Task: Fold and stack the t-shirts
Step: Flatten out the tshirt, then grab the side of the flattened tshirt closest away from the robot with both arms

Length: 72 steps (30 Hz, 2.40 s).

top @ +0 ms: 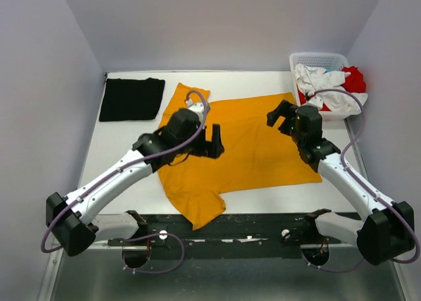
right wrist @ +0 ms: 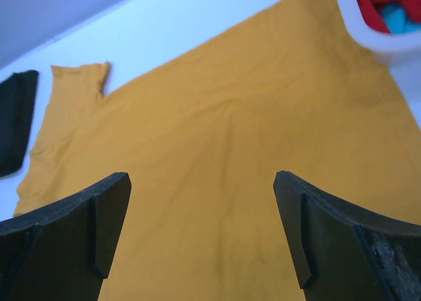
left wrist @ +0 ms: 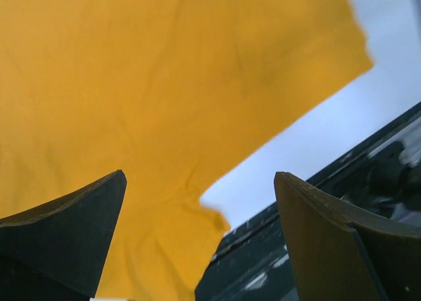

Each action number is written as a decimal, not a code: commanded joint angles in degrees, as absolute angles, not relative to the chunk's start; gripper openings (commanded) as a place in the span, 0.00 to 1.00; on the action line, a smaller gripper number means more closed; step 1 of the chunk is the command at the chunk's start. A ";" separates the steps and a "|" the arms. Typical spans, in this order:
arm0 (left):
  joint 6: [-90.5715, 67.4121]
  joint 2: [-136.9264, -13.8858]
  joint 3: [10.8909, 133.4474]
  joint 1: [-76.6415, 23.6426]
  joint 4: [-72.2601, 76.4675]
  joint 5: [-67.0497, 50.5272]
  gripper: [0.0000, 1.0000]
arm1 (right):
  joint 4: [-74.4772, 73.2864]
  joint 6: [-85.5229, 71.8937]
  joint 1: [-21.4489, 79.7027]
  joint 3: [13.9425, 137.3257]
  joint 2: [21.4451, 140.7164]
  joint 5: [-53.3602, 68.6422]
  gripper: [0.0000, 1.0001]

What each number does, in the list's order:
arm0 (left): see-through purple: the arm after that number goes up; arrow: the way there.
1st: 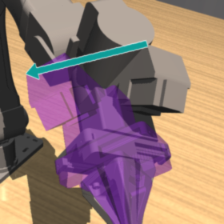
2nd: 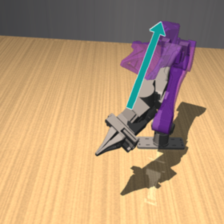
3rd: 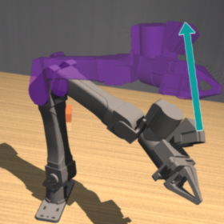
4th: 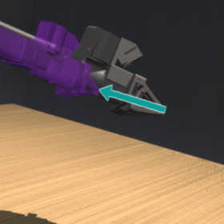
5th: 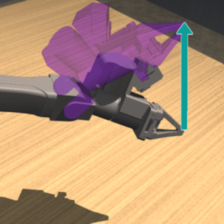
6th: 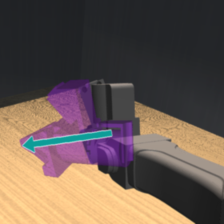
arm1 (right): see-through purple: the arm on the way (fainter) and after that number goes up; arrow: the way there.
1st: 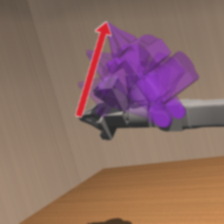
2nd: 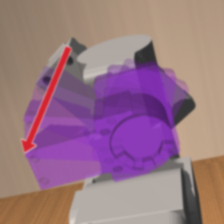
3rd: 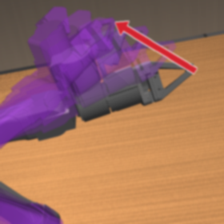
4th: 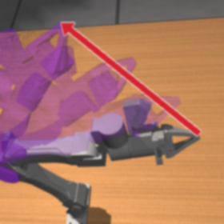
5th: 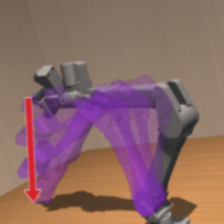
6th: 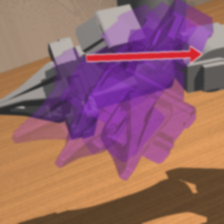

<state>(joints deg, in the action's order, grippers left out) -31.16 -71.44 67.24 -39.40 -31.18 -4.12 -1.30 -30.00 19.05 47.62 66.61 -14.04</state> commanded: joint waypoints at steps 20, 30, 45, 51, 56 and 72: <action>-44.59 -82.29 46.33 -79.69 -50.02 2.90 0.76 | -17.53 -35.58 18.98 42.03 60.94 -25.10 1.00; -43.38 -86.21 49.11 -79.64 -49.79 5.23 0.07 | -21.90 -40.72 18.98 41.75 60.39 -32.00 1.00; -38.39 -72.09 47.33 -72.27 -39.88 3.62 0.00 | -37.36 -59.17 13.44 31.47 52.67 -39.93 0.98; -36.83 -67.15 44.29 -68.73 -34.20 0.04 0.00 | -35.58 -63.91 11.26 26.65 46.30 -36.36 0.89; -37.00 -63.65 41.84 -66.12 -30.65 0.22 0.00 | -33.42 -67.74 11.09 24.02 47.30 -34.70 0.72; -38.67 -57.33 39.04 -59.63 -26.95 -0.46 0.00 | -22.83 -72.88 11.03 17.41 53.14 -30.76 0.59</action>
